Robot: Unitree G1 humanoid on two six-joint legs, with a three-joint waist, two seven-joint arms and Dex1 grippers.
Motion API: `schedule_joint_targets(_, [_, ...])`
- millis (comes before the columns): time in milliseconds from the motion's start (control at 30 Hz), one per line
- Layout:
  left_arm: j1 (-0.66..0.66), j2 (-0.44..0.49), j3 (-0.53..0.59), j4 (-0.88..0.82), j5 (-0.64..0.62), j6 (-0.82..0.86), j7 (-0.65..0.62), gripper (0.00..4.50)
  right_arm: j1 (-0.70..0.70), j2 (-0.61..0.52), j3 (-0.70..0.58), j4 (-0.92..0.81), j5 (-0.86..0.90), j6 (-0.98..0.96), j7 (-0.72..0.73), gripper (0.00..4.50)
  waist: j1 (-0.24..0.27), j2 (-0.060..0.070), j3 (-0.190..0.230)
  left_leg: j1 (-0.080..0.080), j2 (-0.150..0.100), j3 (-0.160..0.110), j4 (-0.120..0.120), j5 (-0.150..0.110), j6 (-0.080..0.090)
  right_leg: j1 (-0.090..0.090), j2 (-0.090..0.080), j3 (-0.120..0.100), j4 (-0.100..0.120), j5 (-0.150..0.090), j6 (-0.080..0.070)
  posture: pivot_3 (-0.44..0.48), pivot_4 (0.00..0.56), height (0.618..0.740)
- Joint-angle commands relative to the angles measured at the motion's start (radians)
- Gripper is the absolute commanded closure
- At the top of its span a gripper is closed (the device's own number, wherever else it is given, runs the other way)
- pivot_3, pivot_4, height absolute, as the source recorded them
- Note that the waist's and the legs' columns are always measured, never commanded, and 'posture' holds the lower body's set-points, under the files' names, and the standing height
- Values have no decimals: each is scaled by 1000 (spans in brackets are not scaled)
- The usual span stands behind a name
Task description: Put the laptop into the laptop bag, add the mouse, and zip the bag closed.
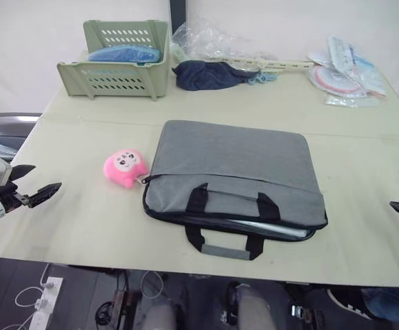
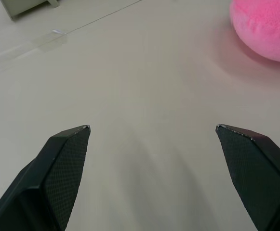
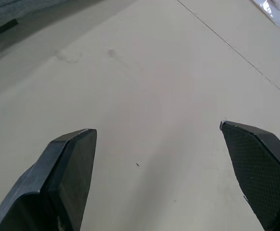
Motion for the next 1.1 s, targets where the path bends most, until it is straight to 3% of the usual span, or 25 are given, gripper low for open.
schedule_joint_targets(33, [-21, 21, 16, 22, -13, -14, -17, 15, -32, -35, -3, 57, -14, -50, 8, 0, -4, 0, 0, 0, 0, 0, 0, 0, 0, 0, 0, 0, 0, 0, 0, 0, 150, 740])
schedule_joint_targets(200, [-10, 18, 24, 11, -28, 10, -33, 15, -87, -33, 18, 75, -4, -12, 17, 0, -10, 0, 0, 0, 0, 0, 0, 0, 0, 0, 0, 0, 1, 0, 0, 0, 150, 740])
schedule_joint_targets(267, [-13, 14, 31, 8, -42, 26, -36, 15, -127, -25, 35, 31, 33, 87, 55, 0, -11, 0, 0, 0, 1, 0, 1, 0, 0, 0, 0, 0, 1, 0, 0, 0, 150, 740])
schedule_joint_targets(400, [-14, 7, 41, -5, -66, 42, -50, 15, -182, -10, 107, -191, 132, 360, 121, 0, -12, 1, 0, 0, 1, 0, 2, 0, 0, 0, 0, 0, 3, 0, 0, 0, 150, 740])
schedule_joint_targets(500, [-12, 6, 48, -6, -74, 38, -40, 15, -290, 66, 131, -383, 258, 542, 57, 0, -10, 1, 0, 0, 1, -1, 2, 0, 0, -1, 0, 0, 5, 0, 0, 0, 150, 740])
schedule_joint_targets(567, [-21, 7, 45, 0, -69, 35, -32, 15, -354, 110, 144, -459, 305, 617, 21, 0, -9, 1, 1, 0, 1, -1, 3, 0, 0, -1, 0, 0, 6, 0, 0, 0, 150, 740])
schedule_joint_targets(700, [-22, -1, 46, -23, -76, 51, -32, 15, -424, 239, 297, -704, 332, 688, -27, 0, 3, 0, 0, 0, 1, -4, 3, 0, 0, -2, 0, 0, 8, 0, 0, 0, 150, 740])
schedule_joint_targets(833, [-27, -3, 55, -44, -88, 68, -29, 0, -511, 385, 407, -797, 328, 733, -115, 1725, 8, 0, 0, -2, 0, -4, 3, 0, 0, -3, 0, -1, 8, 0, 0, 0, 150, 740])
schedule_joint_targets(933, [-18, -5, 58, -72, -108, 103, -44, 0, -566, 477, 485, -759, 275, 697, -141, 3511, 14, 0, 0, -2, 0, -4, 3, 0, 0, -3, 0, -1, 8, 0, 0, 0, 150, 740])
schedule_joint_targets(1000, [-10, -7, 61, -82, -112, 103, -39, 0, -599, 530, 523, -718, 254, 687, -153, 4213, 11, -1, 0, -1, 0, -3, 2, 0, 0, -4, 0, -1, 9, 0, 0, 0, 150, 740])
schedule_joint_targets(1100, [8, -8, 73, -107, -120, 115, -35, 0, -612, 592, 577, -666, 214, 675, -167, 4371, 1, -1, -1, -1, 0, -3, 2, 0, 0, -4, 0, -2, 9, 0, 0, 0, 150, 740])
